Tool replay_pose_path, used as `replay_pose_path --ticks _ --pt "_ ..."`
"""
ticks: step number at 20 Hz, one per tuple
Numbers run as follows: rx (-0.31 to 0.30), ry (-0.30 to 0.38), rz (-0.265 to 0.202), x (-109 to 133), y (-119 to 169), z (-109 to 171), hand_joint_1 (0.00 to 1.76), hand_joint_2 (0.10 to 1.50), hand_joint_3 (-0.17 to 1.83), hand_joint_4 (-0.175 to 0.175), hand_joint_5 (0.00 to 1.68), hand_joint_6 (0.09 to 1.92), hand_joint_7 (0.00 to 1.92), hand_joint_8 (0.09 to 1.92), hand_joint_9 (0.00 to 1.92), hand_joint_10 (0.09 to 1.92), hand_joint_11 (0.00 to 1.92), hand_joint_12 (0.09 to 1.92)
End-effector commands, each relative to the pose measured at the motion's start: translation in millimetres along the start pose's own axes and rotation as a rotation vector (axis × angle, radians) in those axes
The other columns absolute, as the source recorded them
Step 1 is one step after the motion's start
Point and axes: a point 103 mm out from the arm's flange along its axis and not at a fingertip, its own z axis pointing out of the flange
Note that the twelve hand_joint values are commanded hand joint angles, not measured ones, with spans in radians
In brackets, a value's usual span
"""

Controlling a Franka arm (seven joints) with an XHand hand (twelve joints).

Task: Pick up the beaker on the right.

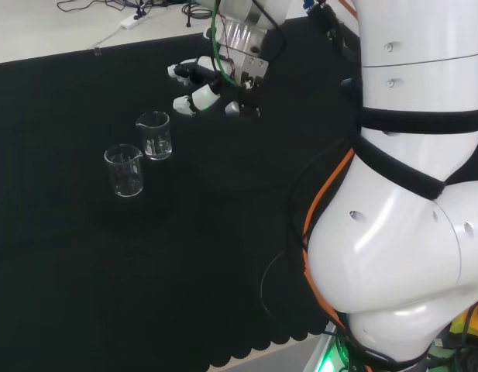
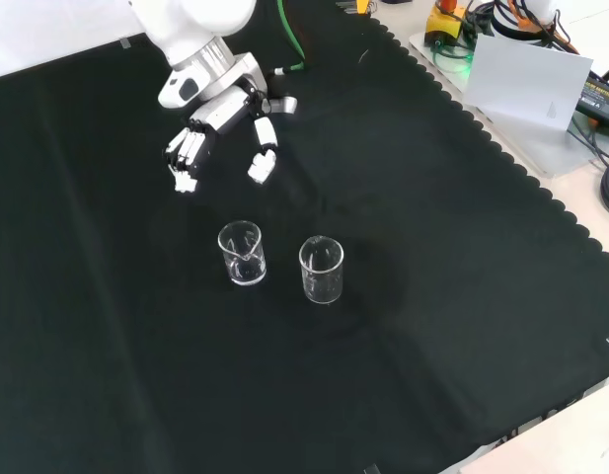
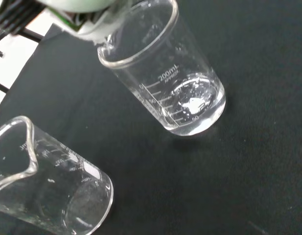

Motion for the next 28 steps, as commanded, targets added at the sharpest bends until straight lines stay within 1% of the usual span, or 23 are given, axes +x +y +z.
replay_pose_path --ticks 1,8,10,13,19,22,25,28 --pt "0.018 0.017 -0.023 -4.6 6.6 13.3 0.86 0.51 0.77 -0.051 0.25 0.09 0.14 0.59 0.29 0.66 0.0 1.21" --pt "0.02 0.075 -0.056 -13.5 14.8 29.3 0.87 0.5 0.76 -0.056 0.25 0.09 0.14 0.61 0.29 0.67 0.0 1.19" --pt "0.008 0.114 -0.069 -16.5 16.8 35.2 0.87 0.49 0.76 -0.057 0.26 0.09 0.16 0.61 0.3 0.67 0.0 1.18" --pt "0.012 0.127 -0.084 -17.3 21.0 44.0 0.86 0.48 0.74 -0.058 0.3 0.09 0.21 0.64 0.32 0.68 0.0 1.17" --pt "-0.006 0.156 -0.107 -18.6 28.1 56.3 0.85 0.49 0.7 -0.06 0.34 0.09 0.24 0.65 0.35 0.67 0.0 1.19" --pt "-0.008 0.161 -0.112 -8.0 43.3 74.4 0.84 0.5 0.68 -0.06 0.36 0.09 0.27 0.66 0.37 0.66 0.0 1.21" --pt "-0.02 0.191 -0.131 -15.5 38.2 73.8 0.86 0.5 0.67 -0.06 0.37 0.09 0.28 0.66 0.38 0.66 0.0 1.22" --pt "-0.025 0.217 -0.134 -22.7 35.9 73.9 0.88 0.5 0.66 -0.06 0.38 0.09 0.28 0.66 0.39 0.65 0.0 1.23"
